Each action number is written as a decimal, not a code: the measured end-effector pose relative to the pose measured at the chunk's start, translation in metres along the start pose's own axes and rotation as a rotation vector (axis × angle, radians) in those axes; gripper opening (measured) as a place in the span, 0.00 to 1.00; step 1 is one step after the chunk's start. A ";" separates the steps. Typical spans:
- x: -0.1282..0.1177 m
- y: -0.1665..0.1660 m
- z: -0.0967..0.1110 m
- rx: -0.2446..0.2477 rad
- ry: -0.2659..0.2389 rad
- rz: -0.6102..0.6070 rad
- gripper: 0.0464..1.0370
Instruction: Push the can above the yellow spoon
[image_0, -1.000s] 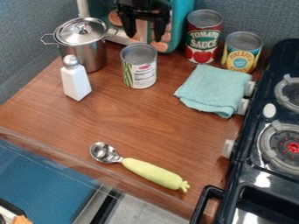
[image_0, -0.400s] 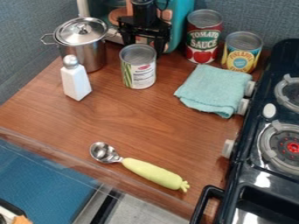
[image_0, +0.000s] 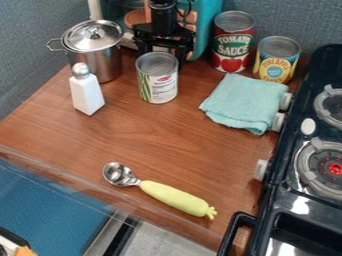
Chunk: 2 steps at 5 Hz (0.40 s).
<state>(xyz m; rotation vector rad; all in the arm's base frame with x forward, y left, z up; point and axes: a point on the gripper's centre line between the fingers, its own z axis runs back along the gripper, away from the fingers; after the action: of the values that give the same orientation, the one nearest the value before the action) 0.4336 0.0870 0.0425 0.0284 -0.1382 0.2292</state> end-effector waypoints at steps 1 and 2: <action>-0.005 0.001 0.003 0.004 0.044 0.039 0.96; -0.008 0.000 0.004 0.003 0.058 0.052 0.96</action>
<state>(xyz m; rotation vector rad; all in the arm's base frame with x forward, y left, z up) 0.4256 0.0853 0.0454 0.0210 -0.0807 0.2815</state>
